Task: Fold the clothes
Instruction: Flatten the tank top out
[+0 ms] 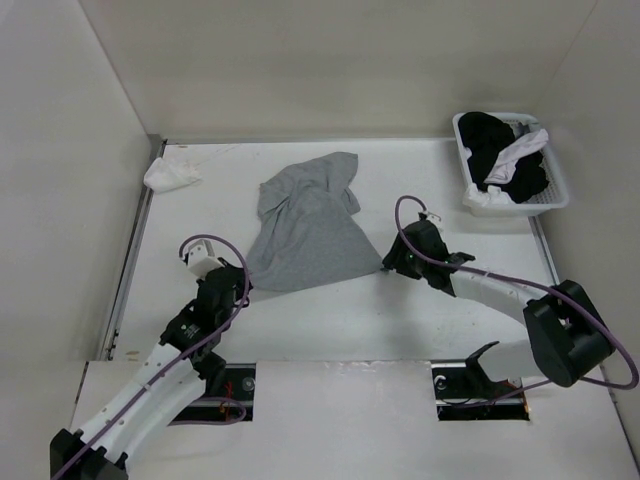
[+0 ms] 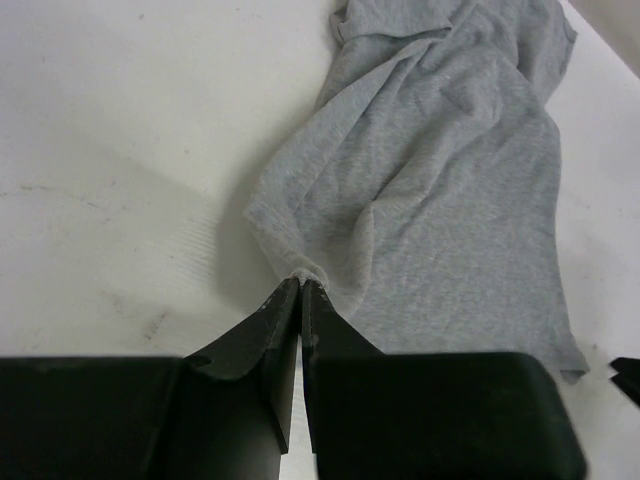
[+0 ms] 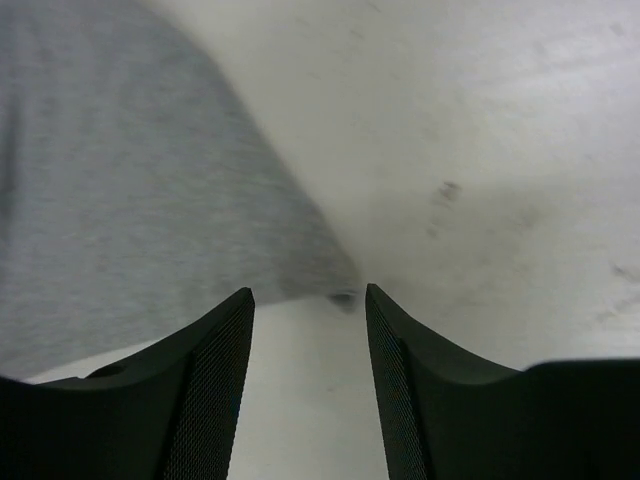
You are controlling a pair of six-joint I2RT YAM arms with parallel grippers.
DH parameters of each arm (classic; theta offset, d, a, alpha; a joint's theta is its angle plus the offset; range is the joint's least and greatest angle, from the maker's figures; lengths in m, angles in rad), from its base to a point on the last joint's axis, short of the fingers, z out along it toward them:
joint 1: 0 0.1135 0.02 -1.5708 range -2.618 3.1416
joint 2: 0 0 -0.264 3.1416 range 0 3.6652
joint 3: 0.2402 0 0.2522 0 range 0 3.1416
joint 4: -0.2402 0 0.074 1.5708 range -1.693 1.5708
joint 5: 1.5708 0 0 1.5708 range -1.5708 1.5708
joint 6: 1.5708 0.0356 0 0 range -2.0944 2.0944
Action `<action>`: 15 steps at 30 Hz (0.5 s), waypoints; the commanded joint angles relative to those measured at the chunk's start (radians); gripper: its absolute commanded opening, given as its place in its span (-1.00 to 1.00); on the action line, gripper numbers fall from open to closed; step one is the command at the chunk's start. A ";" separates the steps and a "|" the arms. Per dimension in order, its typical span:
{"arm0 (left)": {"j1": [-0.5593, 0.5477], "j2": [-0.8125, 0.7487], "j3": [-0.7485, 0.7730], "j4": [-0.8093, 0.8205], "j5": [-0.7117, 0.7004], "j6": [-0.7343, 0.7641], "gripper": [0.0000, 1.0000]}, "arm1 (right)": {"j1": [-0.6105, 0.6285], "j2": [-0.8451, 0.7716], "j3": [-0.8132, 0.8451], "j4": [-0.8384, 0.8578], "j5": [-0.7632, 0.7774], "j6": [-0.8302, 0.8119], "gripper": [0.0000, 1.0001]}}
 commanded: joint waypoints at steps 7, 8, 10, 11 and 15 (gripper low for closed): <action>0.022 -0.041 -0.013 0.036 0.090 -0.012 -0.93 | -0.036 0.041 -0.032 0.142 -0.012 0.103 0.02; 0.022 -0.043 -0.014 0.039 0.092 -0.010 -0.93 | -0.036 0.045 -0.041 0.151 -0.015 0.113 0.02; 0.022 -0.043 -0.016 0.047 0.095 -0.010 -0.93 | -0.036 0.059 -0.052 0.170 -0.041 0.130 0.02; 0.022 -0.037 -0.014 0.051 0.098 -0.009 -0.93 | -0.036 0.071 -0.051 0.171 -0.054 0.133 0.01; 0.025 -0.020 0.004 0.059 0.099 0.010 -0.93 | -0.030 0.110 -0.025 0.154 -0.068 0.129 -0.08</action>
